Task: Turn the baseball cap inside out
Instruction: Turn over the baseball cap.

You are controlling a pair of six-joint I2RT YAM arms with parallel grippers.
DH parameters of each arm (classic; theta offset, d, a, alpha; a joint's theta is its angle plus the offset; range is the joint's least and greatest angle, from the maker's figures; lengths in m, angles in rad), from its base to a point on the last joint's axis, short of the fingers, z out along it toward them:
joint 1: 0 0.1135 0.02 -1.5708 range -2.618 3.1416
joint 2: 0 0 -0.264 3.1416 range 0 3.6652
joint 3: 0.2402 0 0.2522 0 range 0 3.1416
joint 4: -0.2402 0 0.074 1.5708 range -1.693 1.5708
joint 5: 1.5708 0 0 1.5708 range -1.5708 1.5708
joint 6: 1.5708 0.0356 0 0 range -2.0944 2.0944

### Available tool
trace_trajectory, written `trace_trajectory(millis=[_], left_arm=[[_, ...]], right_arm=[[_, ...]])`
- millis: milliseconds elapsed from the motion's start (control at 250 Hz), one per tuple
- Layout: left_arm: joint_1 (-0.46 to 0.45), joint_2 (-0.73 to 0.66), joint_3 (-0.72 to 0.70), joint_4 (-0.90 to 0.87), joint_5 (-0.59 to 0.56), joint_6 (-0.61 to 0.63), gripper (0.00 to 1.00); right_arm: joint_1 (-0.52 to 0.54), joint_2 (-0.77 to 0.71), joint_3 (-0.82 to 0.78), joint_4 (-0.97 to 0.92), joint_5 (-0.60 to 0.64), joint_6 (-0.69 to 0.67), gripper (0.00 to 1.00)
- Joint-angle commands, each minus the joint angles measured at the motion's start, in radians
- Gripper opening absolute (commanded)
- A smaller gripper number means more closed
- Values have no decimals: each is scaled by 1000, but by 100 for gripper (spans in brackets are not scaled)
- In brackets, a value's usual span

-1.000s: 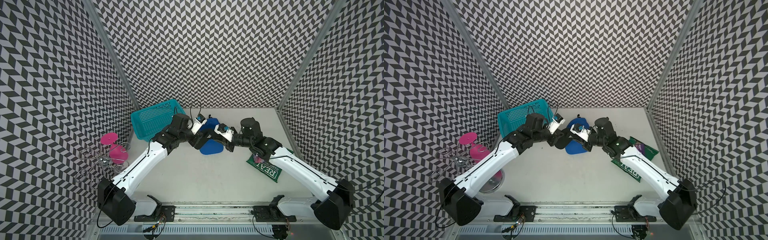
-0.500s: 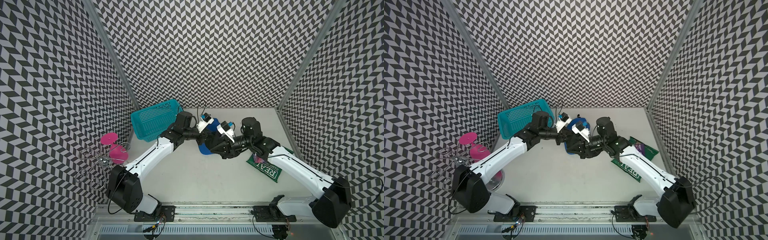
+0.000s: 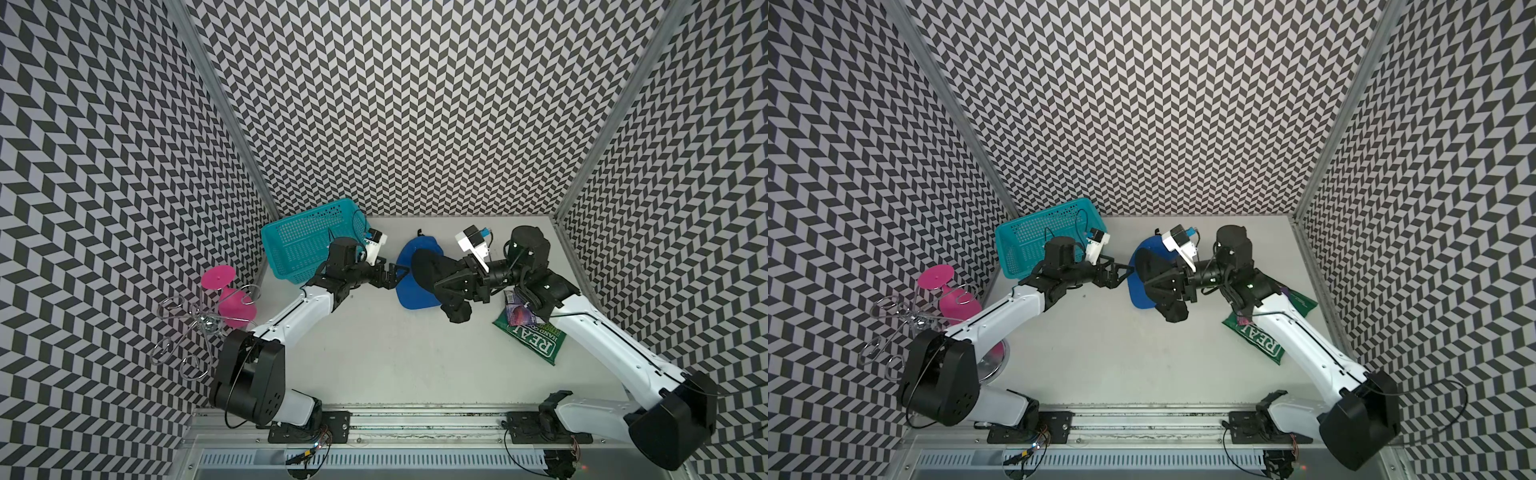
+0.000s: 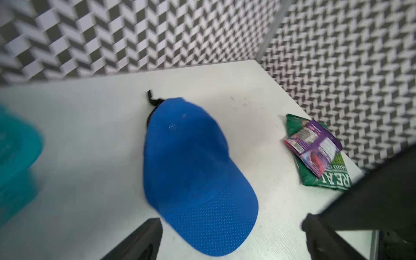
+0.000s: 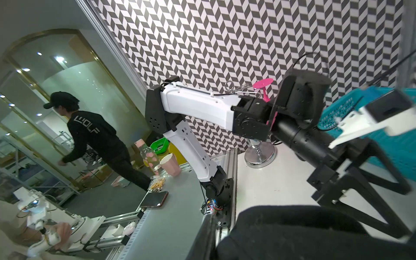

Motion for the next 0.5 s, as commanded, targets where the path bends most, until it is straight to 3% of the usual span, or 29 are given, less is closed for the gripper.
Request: trace_trajectory(millis=[0,76,264,497], left_arm=[[-10,-151,-15,-3,-182,16,100],[-12,-238,-36,0,-181,72,100],[-86,-390,-88,124,-15,273,98],[-262,-315,-11,234,-56,422,99]], right_arm=[[-31,-3,6,105,10,42,0],[-37,2,15,109,-10,43,0],[-40,9,37,98,-81,48,0],[-40,-8,52,71,-135,86,0]])
